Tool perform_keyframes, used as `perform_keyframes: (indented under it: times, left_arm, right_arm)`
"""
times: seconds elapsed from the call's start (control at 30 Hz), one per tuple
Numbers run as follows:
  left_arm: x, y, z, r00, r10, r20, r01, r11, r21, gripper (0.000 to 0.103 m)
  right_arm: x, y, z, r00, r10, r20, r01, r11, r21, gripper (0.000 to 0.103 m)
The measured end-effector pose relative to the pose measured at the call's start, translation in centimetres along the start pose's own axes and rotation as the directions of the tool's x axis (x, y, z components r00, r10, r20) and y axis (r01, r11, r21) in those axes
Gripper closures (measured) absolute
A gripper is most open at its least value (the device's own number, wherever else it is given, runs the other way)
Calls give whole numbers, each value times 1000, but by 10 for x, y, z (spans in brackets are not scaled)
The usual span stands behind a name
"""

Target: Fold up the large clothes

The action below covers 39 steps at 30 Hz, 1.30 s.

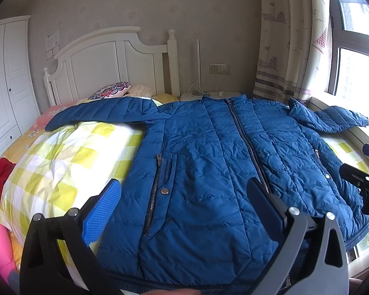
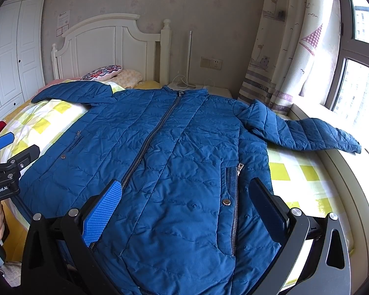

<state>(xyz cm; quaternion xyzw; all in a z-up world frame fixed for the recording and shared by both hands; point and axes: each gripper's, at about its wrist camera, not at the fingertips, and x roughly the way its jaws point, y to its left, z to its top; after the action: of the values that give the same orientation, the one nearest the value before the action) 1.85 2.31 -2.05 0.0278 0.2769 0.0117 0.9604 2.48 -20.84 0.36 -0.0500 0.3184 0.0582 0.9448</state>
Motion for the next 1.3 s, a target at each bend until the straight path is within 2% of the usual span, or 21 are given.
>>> perform_keyframes:
  times: [0.2, 0.37, 0.43, 0.57, 0.7, 0.8, 0.9, 0.97, 1.03, 1.07, 1.13, 1.17, 1.2, 1.23, 1.3]
  left_arm:
    - [2, -3, 0, 1000, 0, 2, 0, 1000, 10, 2]
    - [5, -11, 5, 999, -11, 46, 9, 998, 56, 2]
    - [13, -15, 9, 999, 0, 39, -3, 997, 74, 2]
    - [39, -18, 26, 1000, -20, 8, 19, 996, 86, 2]
    - [66, -28, 47, 1000, -19, 19, 17, 992, 127, 2]
    - [114, -36, 62, 998, -41, -46, 48, 985, 165, 2]
    - [177, -36, 71, 992, 3, -126, 20, 982, 188, 2]
    - [216, -35, 73, 983, 34, -179, 6, 976, 217, 2]
    - [249, -32, 68, 967, 59, -247, 4, 970, 245, 2]
    - [266, -30, 62, 952, 49, -304, 29, 969, 246, 2]
    - [275, -13, 61, 938, -48, -344, 96, 987, 125, 2]
    - [280, -3, 61, 925, -103, -366, 133, 989, 58, 2]
    - [282, 2, 60, 921, -128, -369, 150, 988, 29, 2]
    - [284, 3, 60, 920, -134, -368, 154, 988, 24, 2]
    - [286, -1, 58, 923, -115, -366, 141, 989, 45, 2]
  right_arm:
    - [2, -2, 0, 1000, 6, 0, -6, 1000, 7, 4]
    - [9, -6, 0, 1000, -3, 3, 3, 1000, 7, 4]
    - [17, -11, 0, 1000, -7, -18, 8, 1000, 25, 4]
    - [30, -22, 1, 999, -20, -42, 22, 999, 47, 4]
    - [47, -43, 8, 998, -62, -24, 63, 997, 47, 4]
    - [76, -79, 18, 992, -118, -49, 122, 988, 93, 4]
    - [119, -153, 31, 984, -137, -116, 166, 941, 295, 4]
    - [146, -211, 41, 974, -168, -154, 219, 877, 428, 4]
    - [165, -253, 47, 959, -210, -189, 277, 826, 491, 4]
    - [179, -282, 49, 946, -233, -226, 321, 779, 539, 4]
    - [198, -320, 48, 928, -253, -275, 372, 705, 604, 4]
    - [204, -332, 48, 920, -260, -293, 390, 681, 620, 4]
    - [214, -346, 48, 912, -267, -310, 408, 658, 633, 4]
    - [221, -353, 51, 909, -280, -310, 417, 652, 633, 5]
    - [229, -359, 62, 891, -338, -303, 454, 657, 602, 33]
